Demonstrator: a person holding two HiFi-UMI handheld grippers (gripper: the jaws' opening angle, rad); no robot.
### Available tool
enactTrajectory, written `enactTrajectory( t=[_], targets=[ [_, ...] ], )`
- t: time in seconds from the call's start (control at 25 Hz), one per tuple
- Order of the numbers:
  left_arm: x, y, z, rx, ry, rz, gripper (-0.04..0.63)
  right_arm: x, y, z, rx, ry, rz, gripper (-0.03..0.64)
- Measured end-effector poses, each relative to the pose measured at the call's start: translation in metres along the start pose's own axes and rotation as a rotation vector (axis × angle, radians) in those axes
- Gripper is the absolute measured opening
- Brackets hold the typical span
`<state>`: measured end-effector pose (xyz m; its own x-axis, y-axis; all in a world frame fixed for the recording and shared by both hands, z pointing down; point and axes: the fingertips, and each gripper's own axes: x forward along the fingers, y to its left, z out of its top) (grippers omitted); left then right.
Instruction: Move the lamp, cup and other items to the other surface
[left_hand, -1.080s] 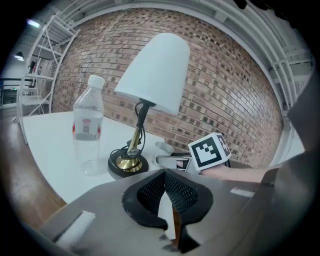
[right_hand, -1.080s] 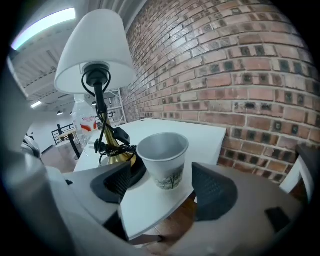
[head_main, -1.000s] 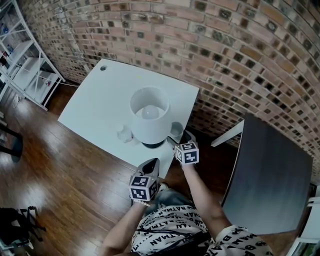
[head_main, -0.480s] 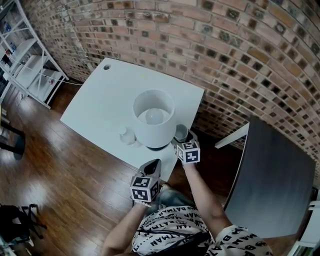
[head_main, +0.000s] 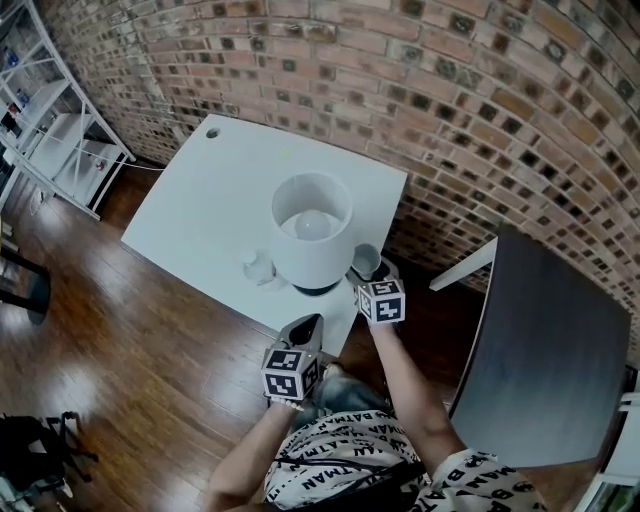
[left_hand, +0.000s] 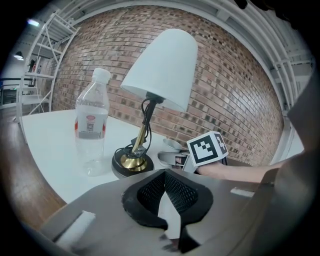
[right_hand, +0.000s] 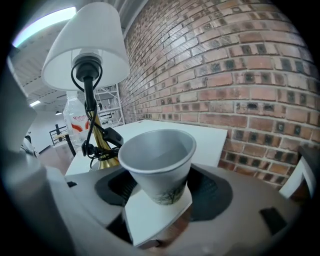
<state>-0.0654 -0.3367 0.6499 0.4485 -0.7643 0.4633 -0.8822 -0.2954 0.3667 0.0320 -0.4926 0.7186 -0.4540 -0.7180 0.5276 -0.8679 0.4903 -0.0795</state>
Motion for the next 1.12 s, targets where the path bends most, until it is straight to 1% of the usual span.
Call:
enactTrajectory(
  t=[0.12,0.32,0.52,0.64,0.76,0.96,1.12],
  targets=[
    [-0.009,-0.003,0.008,0.012,-0.007,-0.01,0.0,-0.02,0.006,0.006,0.003,-0.007,-0.015,0.328],
    [-0.028,-0.005,0.008,0.038,0.024,-0.032,0.0,-0.068,0.023,0.019,0.016,-0.039,-0.05,0.328],
    [-0.054,-0.021,0.013,0.088,0.015,-0.098,0.0,-0.116,0.041,0.026,0.027,-0.07,-0.098,0.33],
    [-0.079,-0.028,0.009,0.116,0.008,-0.135,0.0,-0.142,0.06,0.018,0.039,-0.072,-0.128,0.33],
    [-0.101,-0.027,0.0,0.149,0.012,-0.152,0.0,-0.166,0.086,0.009,0.051,-0.078,-0.149,0.328],
    [-0.139,-0.029,-0.013,0.182,0.009,-0.187,0.0,-0.207,0.12,-0.009,0.073,-0.091,-0.19,0.328],
    [-0.17,-0.037,-0.024,0.203,0.008,-0.231,0.0,-0.241,0.144,-0.026,0.092,-0.094,-0.234,0.328]
  ],
)
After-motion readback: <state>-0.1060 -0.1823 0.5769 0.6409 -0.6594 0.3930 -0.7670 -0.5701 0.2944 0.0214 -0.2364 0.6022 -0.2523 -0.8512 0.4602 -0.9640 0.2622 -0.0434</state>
